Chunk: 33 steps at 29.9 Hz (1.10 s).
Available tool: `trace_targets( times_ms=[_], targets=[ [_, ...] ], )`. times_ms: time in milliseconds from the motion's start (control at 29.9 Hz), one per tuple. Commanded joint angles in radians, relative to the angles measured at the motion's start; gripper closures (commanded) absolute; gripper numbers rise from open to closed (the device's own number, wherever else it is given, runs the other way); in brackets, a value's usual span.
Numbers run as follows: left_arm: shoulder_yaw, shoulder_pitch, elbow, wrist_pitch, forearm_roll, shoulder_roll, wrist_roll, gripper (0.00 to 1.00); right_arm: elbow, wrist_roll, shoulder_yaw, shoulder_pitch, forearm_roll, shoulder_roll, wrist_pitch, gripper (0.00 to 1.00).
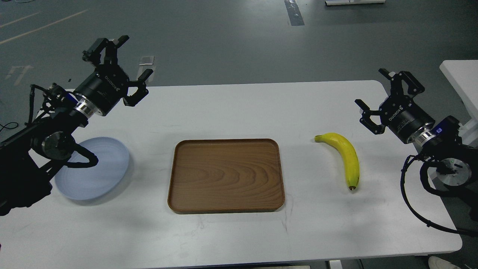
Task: Place banana on plate with both arms
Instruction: 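Move the left gripper down toward the light blue plate's rim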
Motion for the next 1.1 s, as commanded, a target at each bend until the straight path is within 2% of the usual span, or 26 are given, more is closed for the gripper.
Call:
trace_targets(
  times_ms=[0,234,434,602,702,802,869,936,1069],
  targets=[
    [0.001,0.007,0.0,0.0,0.0,0.007,-0.003,0.0,0.0,0.002,0.0,0.001,0.0,0.003,0.0,0.0],
    [0.006,0.004,0.002,0.0,0.0,0.009,0.002,0.0,0.003,0.006,0.004,0.003,0.0,-0.005,0.0,0.0],
    [0.004,-0.019,0.049,0.0,0.017,0.035,-0.001,0.0,0.006,0.009,0.006,0.003,0.0,-0.011,0.0,0.0],
    [-0.002,-0.078,0.019,0.0,0.27,0.088,-0.026,0.0,0.007,0.008,0.004,0.003,0.0,-0.022,0.0,0.0],
    [0.0,-0.113,-0.111,0.0,0.485,0.206,-0.083,0.0,0.007,0.009,0.004,0.003,-0.001,-0.023,0.0,0.0],
    [0.001,-0.118,-0.248,0.0,0.723,0.297,-0.083,0.0,0.007,0.009,0.004,0.003,-0.001,-0.023,0.0,0.0],
    [0.001,-0.118,-0.295,0.0,0.828,0.337,-0.083,0.0,0.006,0.009,0.003,0.003,-0.001,-0.023,0.0,0.0],
    [0.004,-0.115,-0.37,0.0,1.051,0.397,-0.083,0.0,0.007,0.009,0.003,0.003,-0.003,-0.023,0.0,0.0],
    [0.021,-0.102,-0.395,0.0,1.313,0.438,-0.083,0.0,0.009,0.009,0.004,0.005,-0.003,-0.023,0.0,0.0]
  ],
)
